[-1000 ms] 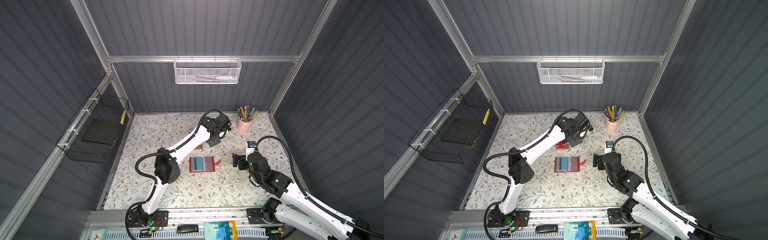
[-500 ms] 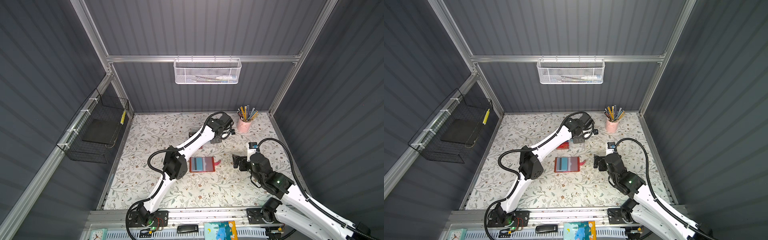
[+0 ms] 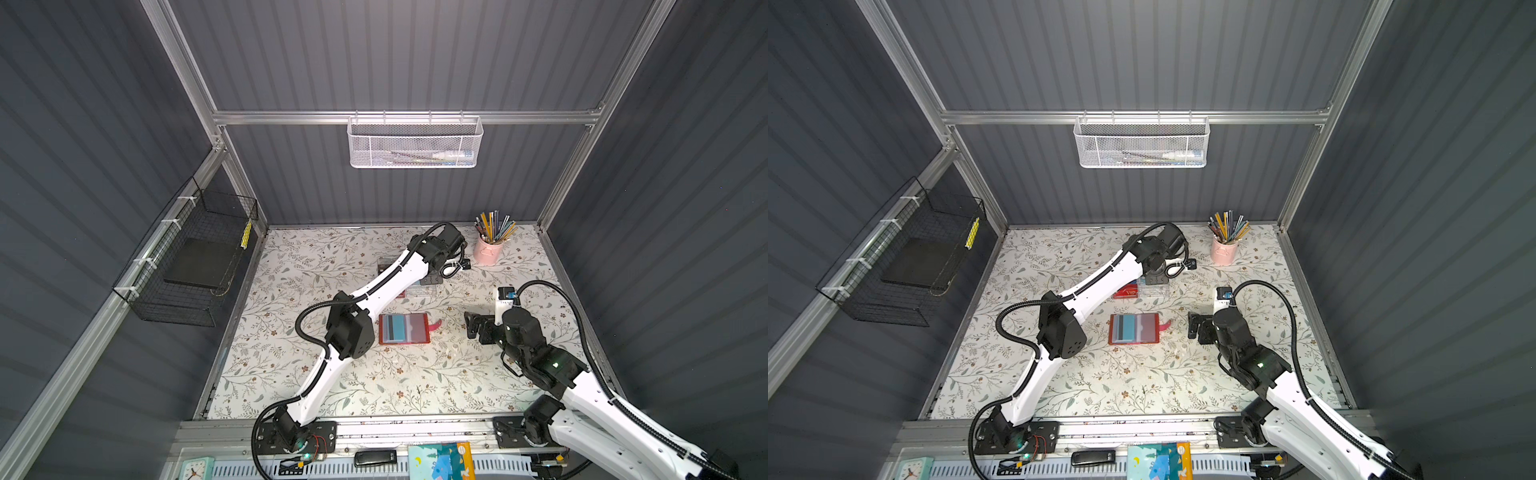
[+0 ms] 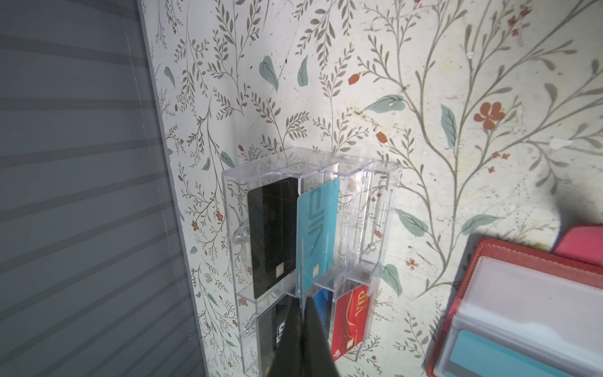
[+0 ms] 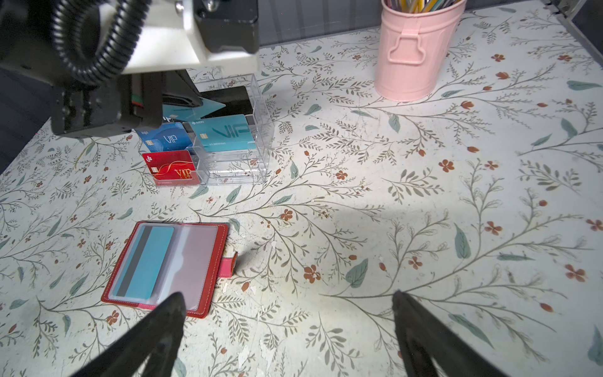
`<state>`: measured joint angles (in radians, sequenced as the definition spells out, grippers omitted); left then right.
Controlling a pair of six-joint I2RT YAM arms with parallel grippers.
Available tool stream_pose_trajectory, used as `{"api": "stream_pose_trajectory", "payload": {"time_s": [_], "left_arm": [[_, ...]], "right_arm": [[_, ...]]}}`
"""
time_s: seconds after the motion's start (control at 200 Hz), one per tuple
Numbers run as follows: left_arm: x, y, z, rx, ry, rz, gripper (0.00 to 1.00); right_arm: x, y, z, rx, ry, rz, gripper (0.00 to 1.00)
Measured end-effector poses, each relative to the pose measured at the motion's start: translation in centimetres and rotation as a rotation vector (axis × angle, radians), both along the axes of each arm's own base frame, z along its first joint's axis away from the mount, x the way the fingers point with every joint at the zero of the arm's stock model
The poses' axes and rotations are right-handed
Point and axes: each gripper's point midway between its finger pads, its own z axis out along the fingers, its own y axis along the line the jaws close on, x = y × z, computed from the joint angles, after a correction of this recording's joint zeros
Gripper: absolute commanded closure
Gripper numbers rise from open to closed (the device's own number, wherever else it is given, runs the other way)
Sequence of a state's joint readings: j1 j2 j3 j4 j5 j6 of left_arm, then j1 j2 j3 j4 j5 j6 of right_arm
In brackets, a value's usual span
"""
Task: Take the credit cards out of the card holder
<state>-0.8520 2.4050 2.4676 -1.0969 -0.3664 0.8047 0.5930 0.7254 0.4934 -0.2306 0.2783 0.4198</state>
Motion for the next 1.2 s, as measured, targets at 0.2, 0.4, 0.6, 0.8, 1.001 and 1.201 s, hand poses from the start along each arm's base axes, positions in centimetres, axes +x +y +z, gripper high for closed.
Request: {"api": "stream_pose_trajectory", "payload": {"time_s": [0.2,0.4,0.6,0.8,1.001,1.201], "left_arm": [[-0.2,-0.2,0.0,0.001,0.0,-0.004,1.0],[-0.8,-0.8,0.0,-0.001,0.001,-0.017,1.0],[-1.1,-1.1,0.0,0.0,0.001,-0.023,1.0],[-1.2,-1.2,-0.4,0.008,0.003,-0.027,1.0],[-0.9,-1.3,-1.6,0.026,0.005,-0.026,1.0],[-0.6,-1.5,-2.7,0.046,0.005,-0.038,1.0]], "right_arm": [[0.0,0.3,0.1,0.014,0.002,0.013,0.01],[-0.2,0.5,-0.2,0.024,0.009,0.025,0.01],[-0.3,0.5,-0.1,0.04,0.002,0.028,0.01],[-0.4,0.6,-0.1,0.05,0.0,0.029,0.01],[-0.5,0.7,-0.3,0.054,0.007,0.039,0.01],[-0.5,1.0,-0.2,0.063,0.005,0.05,0.01]]}}
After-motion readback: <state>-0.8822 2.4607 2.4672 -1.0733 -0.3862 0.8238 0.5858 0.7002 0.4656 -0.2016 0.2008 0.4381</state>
